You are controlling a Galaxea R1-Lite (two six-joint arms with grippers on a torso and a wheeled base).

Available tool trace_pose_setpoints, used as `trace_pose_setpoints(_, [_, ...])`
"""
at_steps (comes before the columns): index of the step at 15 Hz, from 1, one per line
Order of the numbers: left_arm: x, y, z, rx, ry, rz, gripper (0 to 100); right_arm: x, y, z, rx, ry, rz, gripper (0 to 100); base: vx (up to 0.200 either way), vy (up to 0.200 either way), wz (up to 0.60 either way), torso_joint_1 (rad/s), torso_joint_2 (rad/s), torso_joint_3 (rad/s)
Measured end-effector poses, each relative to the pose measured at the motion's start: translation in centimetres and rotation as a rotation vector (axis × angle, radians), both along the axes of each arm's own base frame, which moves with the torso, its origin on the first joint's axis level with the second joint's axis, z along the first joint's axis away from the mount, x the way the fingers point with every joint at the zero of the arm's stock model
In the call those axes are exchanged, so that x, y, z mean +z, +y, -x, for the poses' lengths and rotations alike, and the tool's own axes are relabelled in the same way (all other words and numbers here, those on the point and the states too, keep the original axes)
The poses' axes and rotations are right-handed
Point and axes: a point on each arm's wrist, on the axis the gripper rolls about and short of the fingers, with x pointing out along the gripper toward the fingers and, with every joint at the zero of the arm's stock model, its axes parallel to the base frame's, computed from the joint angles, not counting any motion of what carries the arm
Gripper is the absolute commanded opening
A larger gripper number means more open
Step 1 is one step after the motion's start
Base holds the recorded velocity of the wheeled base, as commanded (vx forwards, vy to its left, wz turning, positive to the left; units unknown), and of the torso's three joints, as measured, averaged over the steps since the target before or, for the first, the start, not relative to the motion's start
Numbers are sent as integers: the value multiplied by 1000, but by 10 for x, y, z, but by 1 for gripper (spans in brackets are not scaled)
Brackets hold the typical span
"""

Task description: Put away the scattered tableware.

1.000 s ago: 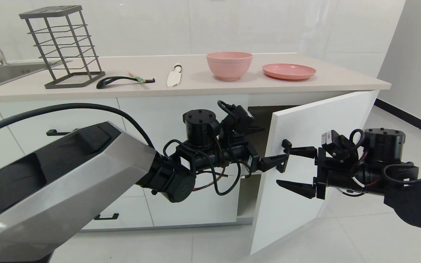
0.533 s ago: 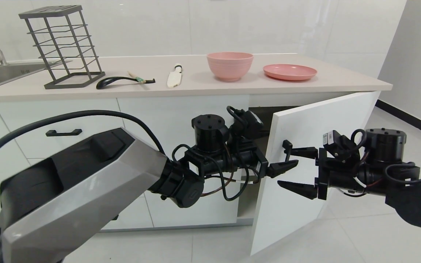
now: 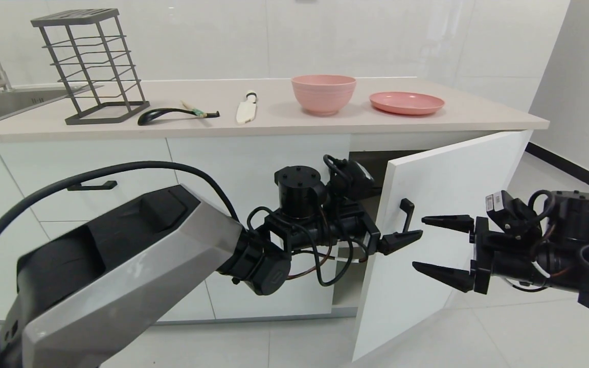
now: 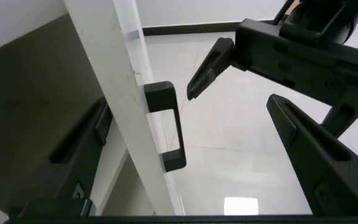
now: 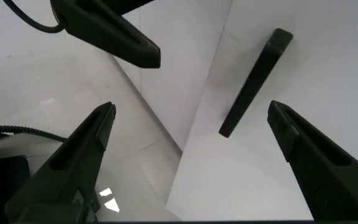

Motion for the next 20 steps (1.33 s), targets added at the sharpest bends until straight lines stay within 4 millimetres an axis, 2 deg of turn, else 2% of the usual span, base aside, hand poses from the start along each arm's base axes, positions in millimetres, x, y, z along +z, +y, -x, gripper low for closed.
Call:
trace_pose_setpoints(2, [0,-7,0,-12,-6,7,100,2,-12,9,-46,0,5,100,0,0,0,0,0,0])
trace_pose_setpoints(4, [-2,-14,4,-27,-7,9,100,13,-20,16,-80,-46,5,100,0,0,0,0,0,0])
trace_pose_setpoints(7, [-4,-24,14,-52,-3,10,100,53,-42,27,-228,-202,5,100,0,0,0,0,0,0])
trace_pose_setpoints(9, [-5,-33,27,-88,-5,15,100,102,-70,45,-414,-362,-27,100,0,0,0,0,0,0])
trace_pose_setpoints(11, [-5,-54,58,-160,9,36,100,169,-91,81,-571,-543,-118,100,0,0,0,0,0,0])
trace_pose_setpoints(13, [-9,-86,120,-310,69,45,100,239,-85,128,-600,-783,-181,100,0,0,0,0,0,0])
trace_pose_setpoints(14, [-13,-99,149,-367,130,50,100,264,-76,151,-587,-902,-183,100,0,0,0,0,0,0])
trace_pose_setpoints(15, [-13,-104,159,-353,174,76,100,280,-67,172,-567,-1023,-167,100,0,0,0,0,0,0])
trace_pose_setpoints(17, [-6,-103,157,-325,170,144,100,290,-58,192,-542,-1107,-145,100,0,0,0,0,0,0])
trace_pose_setpoints(20, [14,-82,123,-222,142,215,100,285,-49,205,-465,-1113,-95,100,0,0,0,0,0,0])
